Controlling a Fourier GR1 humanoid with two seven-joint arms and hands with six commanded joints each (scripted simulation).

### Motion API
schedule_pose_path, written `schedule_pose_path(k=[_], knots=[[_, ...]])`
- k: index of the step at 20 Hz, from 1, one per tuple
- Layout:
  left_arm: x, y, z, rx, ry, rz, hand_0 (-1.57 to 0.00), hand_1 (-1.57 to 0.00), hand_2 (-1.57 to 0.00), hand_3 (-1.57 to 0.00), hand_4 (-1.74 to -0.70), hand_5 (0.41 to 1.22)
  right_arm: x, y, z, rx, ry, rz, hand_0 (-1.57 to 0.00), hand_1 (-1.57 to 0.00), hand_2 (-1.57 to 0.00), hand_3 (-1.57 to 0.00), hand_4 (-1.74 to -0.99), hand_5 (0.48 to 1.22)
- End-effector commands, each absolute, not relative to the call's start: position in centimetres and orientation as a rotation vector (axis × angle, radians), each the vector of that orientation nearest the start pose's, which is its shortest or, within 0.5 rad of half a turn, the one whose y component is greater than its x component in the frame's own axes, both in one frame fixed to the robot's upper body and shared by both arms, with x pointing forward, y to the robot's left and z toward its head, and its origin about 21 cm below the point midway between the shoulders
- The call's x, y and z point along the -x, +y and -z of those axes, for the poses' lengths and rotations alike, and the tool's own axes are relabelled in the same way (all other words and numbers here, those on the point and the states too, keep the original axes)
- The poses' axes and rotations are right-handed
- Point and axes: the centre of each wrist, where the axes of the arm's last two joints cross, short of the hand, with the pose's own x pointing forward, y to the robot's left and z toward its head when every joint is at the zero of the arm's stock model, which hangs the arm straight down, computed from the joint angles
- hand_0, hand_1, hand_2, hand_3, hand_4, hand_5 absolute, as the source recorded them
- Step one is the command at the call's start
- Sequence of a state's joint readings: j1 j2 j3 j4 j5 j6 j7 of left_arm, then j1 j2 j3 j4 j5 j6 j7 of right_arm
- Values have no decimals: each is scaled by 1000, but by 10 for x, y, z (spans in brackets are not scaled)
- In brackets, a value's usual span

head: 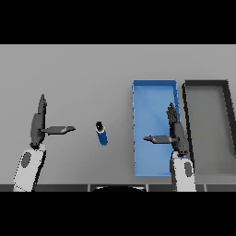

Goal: Pick up the blue pipe and place it into the blue bin.

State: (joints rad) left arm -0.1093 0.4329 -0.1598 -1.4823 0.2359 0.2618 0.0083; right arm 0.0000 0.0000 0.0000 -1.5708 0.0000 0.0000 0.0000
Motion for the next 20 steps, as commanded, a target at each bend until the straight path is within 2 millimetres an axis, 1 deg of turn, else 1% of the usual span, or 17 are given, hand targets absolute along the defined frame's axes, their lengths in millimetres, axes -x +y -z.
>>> schedule_pose_path(k=[1, 6, 7, 8, 9, 10, 13, 14, 15, 17, 19, 20], knots=[[-273, 292, -27, -250, -1553, 85, 1, 1, 1, 1, -967, 594, -249, -228, 2, 0, -1570, 1, 1, 1, 1, 1, -1210, 594], [-282, 293, -28, -254, -1537, 85, 1, 1, 1, 1, -967, 594, -254, -226, 2, 2, -1564, 0, 1, 1, 1, 1, -1210, 594], [-281, 302, -35, -191, -1572, 271, 1, 1, 1, 1, -967, 594, -252, -233, -4, 77, -1619, -170, 1, 1, 1, 1, -1210, 594], [-278, 312, -35, -147, -1572, 379, 1, 1, 1, 1, -969, 595, -246, -237, -7, 112, -1653, -272, 1, 1, 1, 1, -1206, 592], [-279, 317, -38, -122, -1562, 441, 1, 1, 1, 1, -970, 596, -243, -238, -9, 137, -1662, -336, 1, 1, 1, 1, -1198, 589], [-279, 324, -36, -106, -1546, 483, 1, 1, 1, 1, -971, 596, -241, -239, -12, 148, -1666, -368, 1, 1, 1, 1, -1195, 588], [-277, 324, -36, -68, -1552, 530, 1, 1, 1, 1, -967, 598, -241, -235, -15, 153, -1657, -408, 1, 1, 1, 1, -1191, 587], [-274, 324, -36, -49, -1558, 551, 1, 1, 1, 1, -965, 593, -239, -236, -15, 162, -1656, -414, 1, 1, 1, 1, -1187, 585], [-270, 324, -37, -31, -1567, 568, 1, 1, 1, 1, -965, 590, -239, -241, -18, 162, -1660, -411, 1, 1, 1, 1, -1182, 583], [-262, 316, -43, 43, -1569, 637, 1, 1, 1, 1, -977, 583, -244, -239, -19, 158, -1631, -403, 1, 1, 1, 1, -1187, 579], [-253, 312, -49, 101, -1546, 707, 1, 1, 1, 1, -989, 566, -240, -238, -16, 136, -1652, -401, 1, 1, 1, 1, -1200, 580], [-253, 304, -52, 108, -1509, 747, 1, 1, 1, 1, -997, 548, -244, -235, -17, 133, -1646, -396, 1, 1, 1, 1, -1209, 581]])
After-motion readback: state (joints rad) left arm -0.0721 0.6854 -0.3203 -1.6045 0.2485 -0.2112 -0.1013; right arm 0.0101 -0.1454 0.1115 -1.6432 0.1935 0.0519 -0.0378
